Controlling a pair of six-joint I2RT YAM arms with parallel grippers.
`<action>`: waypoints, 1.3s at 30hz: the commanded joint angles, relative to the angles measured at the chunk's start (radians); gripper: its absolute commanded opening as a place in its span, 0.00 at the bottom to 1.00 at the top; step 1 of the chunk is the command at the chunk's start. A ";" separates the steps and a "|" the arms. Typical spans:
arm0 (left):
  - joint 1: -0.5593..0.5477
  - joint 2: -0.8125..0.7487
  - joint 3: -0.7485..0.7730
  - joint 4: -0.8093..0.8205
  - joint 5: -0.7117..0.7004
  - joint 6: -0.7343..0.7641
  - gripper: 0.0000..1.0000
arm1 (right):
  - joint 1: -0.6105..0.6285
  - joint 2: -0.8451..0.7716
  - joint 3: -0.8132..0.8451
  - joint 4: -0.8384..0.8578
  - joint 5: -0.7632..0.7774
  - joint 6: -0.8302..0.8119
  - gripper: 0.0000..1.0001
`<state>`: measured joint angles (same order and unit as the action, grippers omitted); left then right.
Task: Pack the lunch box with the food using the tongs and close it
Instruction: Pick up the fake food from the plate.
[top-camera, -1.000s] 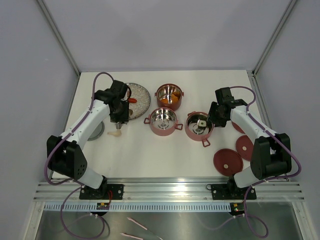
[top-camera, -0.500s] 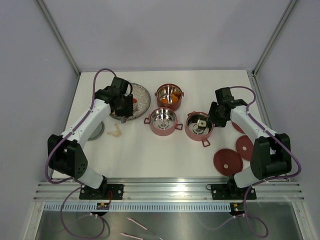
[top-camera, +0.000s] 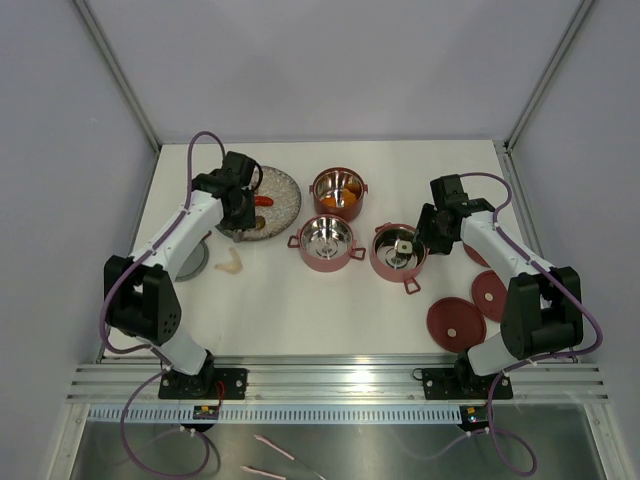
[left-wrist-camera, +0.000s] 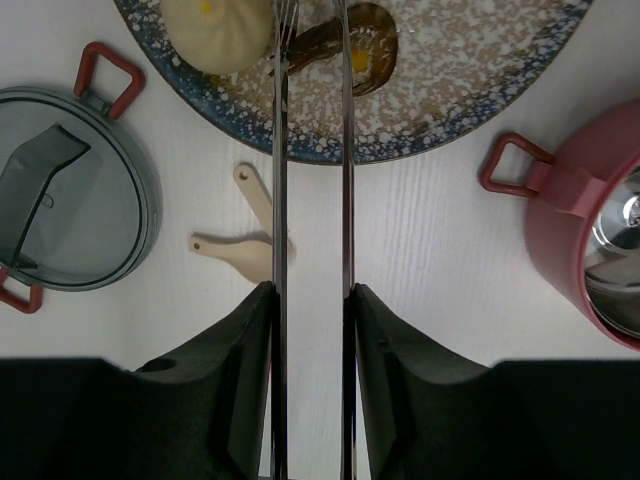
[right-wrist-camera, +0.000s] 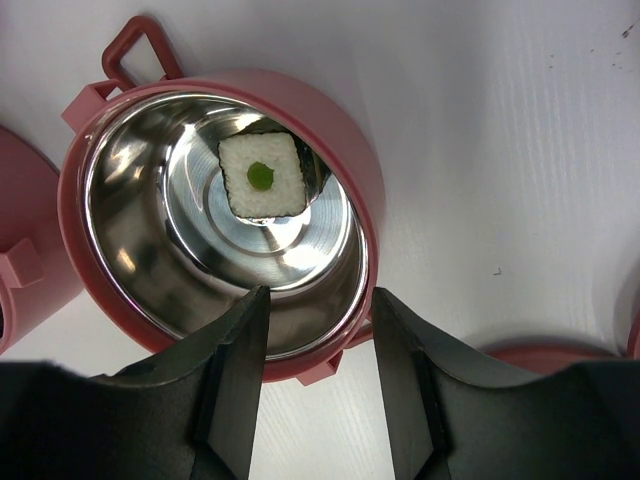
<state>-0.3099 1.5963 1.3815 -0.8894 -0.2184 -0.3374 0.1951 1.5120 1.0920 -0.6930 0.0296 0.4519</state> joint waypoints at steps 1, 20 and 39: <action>0.006 0.037 0.030 0.008 -0.044 -0.020 0.37 | -0.002 -0.018 -0.001 0.010 -0.025 0.002 0.53; 0.005 -0.154 -0.041 0.030 0.119 -0.160 0.38 | 0.009 -0.009 0.020 0.012 -0.059 0.004 0.53; -0.001 -0.082 -0.056 -0.059 0.212 0.018 0.34 | 0.021 0.014 0.020 0.020 -0.063 0.011 0.53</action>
<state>-0.3080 1.4986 1.3178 -0.9848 -0.0307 -0.3225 0.2039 1.5234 1.0920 -0.6926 -0.0204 0.4530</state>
